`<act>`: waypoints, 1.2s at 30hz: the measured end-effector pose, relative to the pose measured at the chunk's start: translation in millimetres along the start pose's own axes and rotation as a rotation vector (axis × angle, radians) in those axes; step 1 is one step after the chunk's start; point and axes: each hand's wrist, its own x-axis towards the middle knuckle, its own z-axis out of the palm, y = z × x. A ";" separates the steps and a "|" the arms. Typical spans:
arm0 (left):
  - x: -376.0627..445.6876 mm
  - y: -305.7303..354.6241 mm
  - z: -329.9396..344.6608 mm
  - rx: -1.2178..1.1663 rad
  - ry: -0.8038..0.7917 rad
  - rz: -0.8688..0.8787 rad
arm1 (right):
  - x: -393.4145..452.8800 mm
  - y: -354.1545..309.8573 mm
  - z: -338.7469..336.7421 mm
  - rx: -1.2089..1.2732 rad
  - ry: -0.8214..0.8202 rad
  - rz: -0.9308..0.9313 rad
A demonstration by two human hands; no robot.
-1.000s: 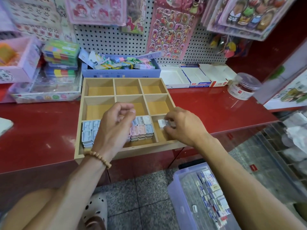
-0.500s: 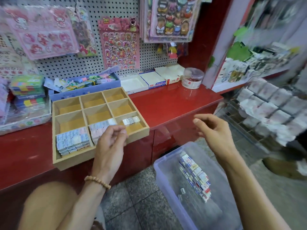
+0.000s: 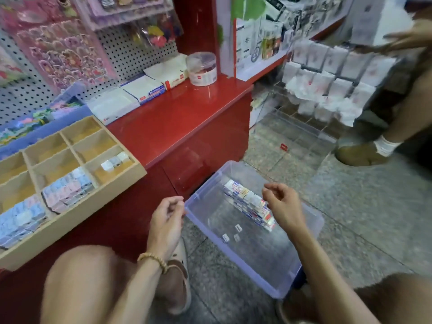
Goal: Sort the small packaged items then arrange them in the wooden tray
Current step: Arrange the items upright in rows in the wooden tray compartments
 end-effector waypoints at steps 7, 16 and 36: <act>64.2 -67.0 60.3 0.163 -0.121 -0.068 | 36.0 123.1 25.0 -0.210 -0.050 0.207; 145.6 -153.2 101.7 0.818 -0.407 0.210 | 84.8 258.2 86.9 -0.477 -0.318 0.342; 148.4 -185.4 106.6 0.960 -0.238 0.398 | 112.0 378.9 168.4 -0.950 -0.597 -1.038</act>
